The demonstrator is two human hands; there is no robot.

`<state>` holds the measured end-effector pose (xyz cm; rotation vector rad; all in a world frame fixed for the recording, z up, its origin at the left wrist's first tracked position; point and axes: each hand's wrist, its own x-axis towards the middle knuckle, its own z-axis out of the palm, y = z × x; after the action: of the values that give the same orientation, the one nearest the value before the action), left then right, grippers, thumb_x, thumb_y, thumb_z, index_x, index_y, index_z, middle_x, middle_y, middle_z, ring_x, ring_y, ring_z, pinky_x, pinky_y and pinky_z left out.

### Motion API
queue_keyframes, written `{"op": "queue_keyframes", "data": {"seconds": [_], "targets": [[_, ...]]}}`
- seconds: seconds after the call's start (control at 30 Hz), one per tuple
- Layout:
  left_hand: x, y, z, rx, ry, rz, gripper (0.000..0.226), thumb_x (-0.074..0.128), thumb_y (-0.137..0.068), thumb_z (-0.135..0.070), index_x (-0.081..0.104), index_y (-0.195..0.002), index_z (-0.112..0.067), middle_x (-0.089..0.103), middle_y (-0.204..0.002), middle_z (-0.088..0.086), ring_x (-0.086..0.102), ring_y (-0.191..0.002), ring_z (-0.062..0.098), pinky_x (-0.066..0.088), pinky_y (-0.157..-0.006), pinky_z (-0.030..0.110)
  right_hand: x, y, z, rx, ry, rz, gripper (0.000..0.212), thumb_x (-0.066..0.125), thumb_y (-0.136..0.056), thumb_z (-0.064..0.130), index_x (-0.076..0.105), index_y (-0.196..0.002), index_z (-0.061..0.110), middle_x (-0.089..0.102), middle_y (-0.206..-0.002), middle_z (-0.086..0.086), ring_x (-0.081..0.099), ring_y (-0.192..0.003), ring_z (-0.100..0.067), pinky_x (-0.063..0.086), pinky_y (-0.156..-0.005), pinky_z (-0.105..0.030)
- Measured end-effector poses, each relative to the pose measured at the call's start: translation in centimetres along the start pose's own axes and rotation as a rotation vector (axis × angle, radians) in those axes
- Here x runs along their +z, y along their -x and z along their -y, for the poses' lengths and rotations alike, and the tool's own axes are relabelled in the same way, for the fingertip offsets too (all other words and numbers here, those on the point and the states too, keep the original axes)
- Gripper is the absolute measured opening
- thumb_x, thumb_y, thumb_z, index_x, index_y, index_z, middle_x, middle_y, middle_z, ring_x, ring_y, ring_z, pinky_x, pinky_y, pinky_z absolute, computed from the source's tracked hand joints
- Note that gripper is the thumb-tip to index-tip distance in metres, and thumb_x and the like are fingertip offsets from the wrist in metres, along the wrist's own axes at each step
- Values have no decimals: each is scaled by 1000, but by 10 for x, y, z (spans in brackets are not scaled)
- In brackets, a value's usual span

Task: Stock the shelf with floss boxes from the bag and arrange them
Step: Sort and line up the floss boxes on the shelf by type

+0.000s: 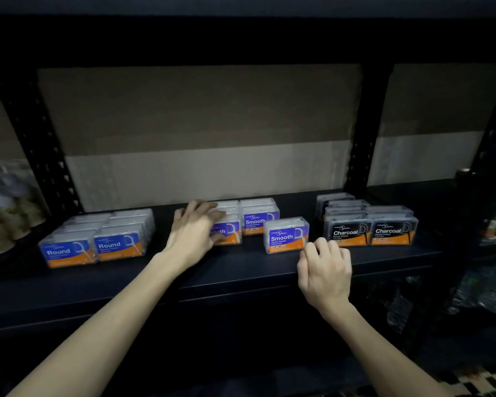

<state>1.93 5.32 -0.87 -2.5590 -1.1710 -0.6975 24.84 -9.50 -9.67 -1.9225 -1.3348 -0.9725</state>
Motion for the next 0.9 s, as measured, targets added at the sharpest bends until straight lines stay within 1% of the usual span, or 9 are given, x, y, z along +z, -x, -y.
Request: {"op": "queue_keyframes", "data": {"seconds": [0.2,0.27,0.33,0.37,0.43,0.5,0.57,0.67,0.9], "targets": [[-3,-7,-12,-42,-1,130,68,68,-86,-31,39,-147,-28,35,-154,-2,28,-139,22,32,-105,46,-1,0,0,3,-6,19,28,41,-91,32,54,-76,13,53,-78,-5,48,-71,-24,33,-67,-37],[-8,-7,-19,-52,45,179,77,68,-83,-29,30,-151,-27,27,-157,1,23,-142,24,29,-109,51,-1,0,0,2,-10,26,28,40,-91,32,54,-76,13,54,-79,-4,48,-71,-23,33,-67,-37],[-18,-3,-38,-8,133,132,83,67,-83,-33,23,-153,-27,23,-158,1,21,-144,25,24,-114,57,-1,0,0,2,-10,18,28,40,-91,33,54,-76,14,54,-79,-4,48,-71,-23,33,-67,-37],[-24,-1,-53,48,168,80,79,64,-85,-38,23,-153,-27,28,-156,0,23,-143,25,23,-115,57,0,0,0,3,-8,10,27,41,-91,32,54,-76,14,54,-79,-4,48,-71,-23,34,-67,-37],[-27,0,-88,180,185,10,71,56,-91,-50,27,-151,-29,39,-149,-4,29,-139,23,21,-115,57,0,-1,0,-3,2,-5,26,42,-90,31,54,-75,13,53,-79,-6,49,-71,-27,34,-67,-40],[-18,-1,-114,282,96,26,66,52,-91,-58,37,-148,-29,45,-147,-6,33,-139,23,16,-115,61,0,0,0,-15,21,-11,24,44,-89,30,53,-75,12,53,-78,-8,49,-71,-29,35,-67,-42],[-5,-6,-122,325,24,15,54,57,-90,-53,52,-138,-28,56,-138,-6,42,-135,27,15,-113,66,-1,1,0,-14,23,-12,24,45,-89,29,53,-74,12,52,-78,-8,49,-71,-30,36,-67,-42],[3,-9,-112,301,26,-47,36,62,-91,-36,62,-126,-30,67,-124,-8,49,-129,28,16,-113,66,-1,0,1,-9,12,-12,24,45,-89,29,54,-74,12,52,-77,-7,49,-71,-29,35,-67,-42],[5,-16,-88,216,28,-38,33,61,-93,-28,62,-125,-32,66,-125,-6,40,-136,21,9,-118,56,-2,0,1,-9,-2,-6,25,44,-89,30,55,-76,13,53,-77,-6,49,-71,-28,35,-66,-41]]}}
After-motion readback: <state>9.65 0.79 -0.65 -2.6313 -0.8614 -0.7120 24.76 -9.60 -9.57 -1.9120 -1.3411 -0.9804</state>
